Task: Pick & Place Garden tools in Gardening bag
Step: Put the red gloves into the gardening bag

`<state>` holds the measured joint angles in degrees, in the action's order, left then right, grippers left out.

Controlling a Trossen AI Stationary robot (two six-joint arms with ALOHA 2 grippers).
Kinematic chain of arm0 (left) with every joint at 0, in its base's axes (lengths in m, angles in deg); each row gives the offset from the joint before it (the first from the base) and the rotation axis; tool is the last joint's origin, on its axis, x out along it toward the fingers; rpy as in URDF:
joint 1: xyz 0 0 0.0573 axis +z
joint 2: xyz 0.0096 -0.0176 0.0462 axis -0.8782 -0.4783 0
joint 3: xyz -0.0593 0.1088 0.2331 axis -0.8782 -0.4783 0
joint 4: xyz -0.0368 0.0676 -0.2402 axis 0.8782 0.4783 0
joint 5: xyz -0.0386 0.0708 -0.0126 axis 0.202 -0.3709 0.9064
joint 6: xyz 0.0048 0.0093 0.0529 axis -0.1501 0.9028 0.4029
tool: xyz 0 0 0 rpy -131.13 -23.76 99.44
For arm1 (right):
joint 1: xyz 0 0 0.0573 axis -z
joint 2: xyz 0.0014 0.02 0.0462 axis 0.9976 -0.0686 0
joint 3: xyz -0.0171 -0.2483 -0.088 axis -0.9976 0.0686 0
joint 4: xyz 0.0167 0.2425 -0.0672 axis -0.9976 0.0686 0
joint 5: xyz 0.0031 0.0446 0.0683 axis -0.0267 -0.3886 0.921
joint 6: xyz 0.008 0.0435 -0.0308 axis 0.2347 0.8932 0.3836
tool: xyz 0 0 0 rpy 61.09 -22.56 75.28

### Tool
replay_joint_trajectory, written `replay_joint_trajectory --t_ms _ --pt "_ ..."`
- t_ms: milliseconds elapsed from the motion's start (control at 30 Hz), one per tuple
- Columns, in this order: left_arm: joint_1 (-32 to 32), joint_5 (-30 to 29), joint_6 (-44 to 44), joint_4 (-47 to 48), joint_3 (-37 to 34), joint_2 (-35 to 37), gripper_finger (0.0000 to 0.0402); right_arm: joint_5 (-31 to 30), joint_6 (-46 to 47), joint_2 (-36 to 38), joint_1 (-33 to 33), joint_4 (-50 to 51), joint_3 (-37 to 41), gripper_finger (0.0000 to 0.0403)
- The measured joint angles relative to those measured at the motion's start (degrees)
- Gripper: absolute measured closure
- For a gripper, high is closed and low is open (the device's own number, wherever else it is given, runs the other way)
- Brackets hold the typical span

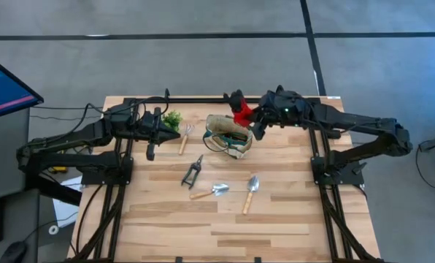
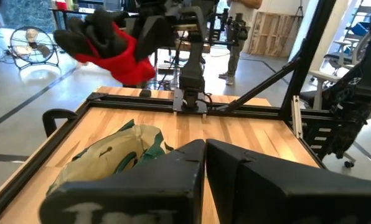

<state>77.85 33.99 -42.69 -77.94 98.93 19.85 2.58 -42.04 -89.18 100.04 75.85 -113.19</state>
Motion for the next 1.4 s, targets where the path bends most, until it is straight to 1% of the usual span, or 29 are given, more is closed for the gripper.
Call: replay_joint_trajectory --t_ms 100,167,367,500,633,800,867,933,1067,1400 --pt "0.04 -0.16 0.36 -0.01 0.0 0.0 0.0399 0.02 0.0 -2.6 0.31 -1.27 0.05 0.0348" --pt "0.04 -0.16 1.79 -0.02 0.0 0.0 0.0399 1.0 -0.03 -5.11 0.7 -3.92 -0.02 0.0348" --pt "0.04 -0.69 3.23 -0.07 0.0 0.0 0.0399 1.97 -0.44 -11.72 2.13 -2.94 -3.11 0.0348" --pt "0.04 -0.67 3.23 -0.05 0.0 0.0 0.0399 4.83 -2.77 -15.84 2.76 -2.58 -5.92 0.0348" --pt "0.04 -0.67 3.25 -0.04 0.0 0.0 0.0399 5.95 -3.33 -19.9 2.72 0.67 -9.06 0.0349" --pt "0.04 -0.98 3.26 -0.04 0.0 -0.01 0.0399 6.09 -6.57 -24.11 2.63 9.04 -11.77 0.0349" --pt "0.04 -1.13 3.26 -0.06 0.0 0.0 0.0399 6.1 -7.77 -24.83 2.6 12.51 -12.49 0.0349" --pt "0.04 -1.72 3.26 -0.07 0.0 -0.02 0.0399 6.5 -8.36 -25.34 2.66 13.43 -12.76 0.0349" --pt "0.04 -2.03 3.26 -0.11 0.0 0.0 0.0399 10.39 -10.04 -25.32 3.21 14.85 -12.72 0.0349" --pt "0.04 -2.0 3.06 -0.48 0.0 0.0 0.0399 10.72 -13.38 -25.28 5.4 17.09 -12.72 0.0349"
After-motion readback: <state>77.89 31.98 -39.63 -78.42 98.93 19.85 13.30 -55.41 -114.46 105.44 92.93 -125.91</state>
